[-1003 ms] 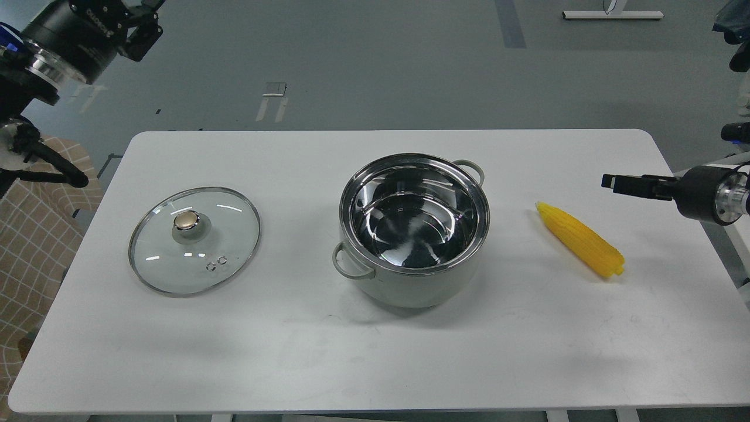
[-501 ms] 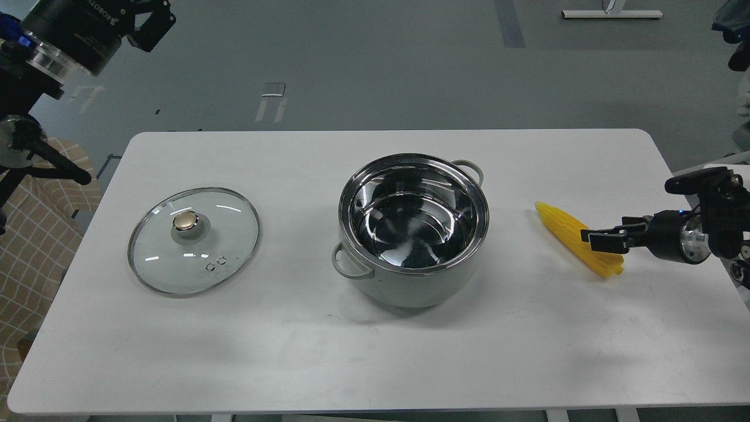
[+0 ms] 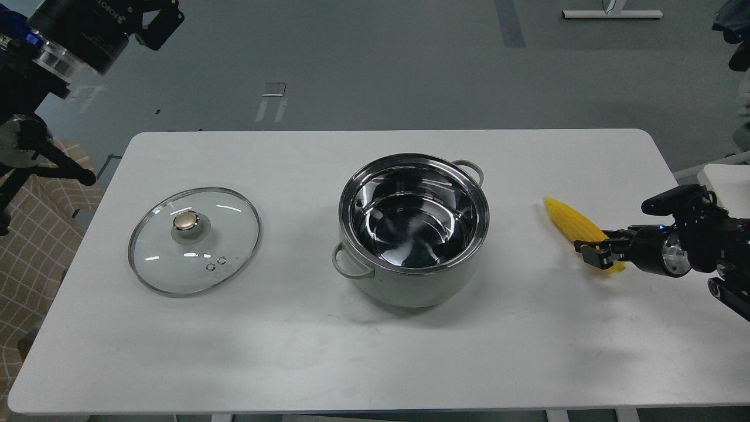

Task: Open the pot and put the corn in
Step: 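Grasp the yellow corn cob with the right gripper and lift it, then carry the corn over the open pot and lower it inside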

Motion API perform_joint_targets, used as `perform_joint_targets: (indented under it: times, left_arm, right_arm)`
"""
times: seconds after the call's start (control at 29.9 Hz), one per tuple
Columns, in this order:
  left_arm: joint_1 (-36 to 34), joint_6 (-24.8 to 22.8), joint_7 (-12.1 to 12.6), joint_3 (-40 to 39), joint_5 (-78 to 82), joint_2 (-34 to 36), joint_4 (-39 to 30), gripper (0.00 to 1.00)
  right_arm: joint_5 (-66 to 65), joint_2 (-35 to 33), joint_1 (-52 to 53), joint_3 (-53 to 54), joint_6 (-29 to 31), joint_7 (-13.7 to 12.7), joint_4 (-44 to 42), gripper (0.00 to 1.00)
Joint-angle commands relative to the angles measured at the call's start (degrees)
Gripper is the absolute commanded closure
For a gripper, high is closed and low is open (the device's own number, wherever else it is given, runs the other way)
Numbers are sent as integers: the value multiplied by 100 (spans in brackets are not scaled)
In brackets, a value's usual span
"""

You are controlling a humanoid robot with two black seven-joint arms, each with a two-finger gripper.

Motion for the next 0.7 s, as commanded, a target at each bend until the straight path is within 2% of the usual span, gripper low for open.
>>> perform_joint_targets:
  times: [0.0, 0.13, 0.27, 0.37, 0.53, 0.6, 0.67]
  left_arm:
    - [1, 27, 0, -27, 0, 4, -2, 6]
    - [1, 18, 0, -36, 0, 30, -2, 6]
    - [1, 18, 0, -36, 0, 30, -11, 6]
    - [1, 27, 0, -36, 0, 4, -19, 6]
    - [-8, 27, 0, -27, 0, -14, -20, 6]
    - [-8, 36, 0, -36, 0, -14, -28, 6]
    - [-8, 36, 0, -36, 0, -14, -28, 6]
  right_arm:
    - [48, -176, 39, 2, -132, 1, 192, 83]
    - [74, -747, 442, 54, -133, 1, 772, 83]
    - [74, -1555, 1504, 54, -54, 1, 1781, 82]
    - [74, -1811, 2128, 37, 69, 1, 2326, 81]
    - [83, -1838, 3009, -16, 614, 1, 3101, 80]
    - [83, -1672, 3273, -86, 781, 1, 3216, 80]
    - [92, -1138, 3606, -348, 834, 1, 3269, 80]
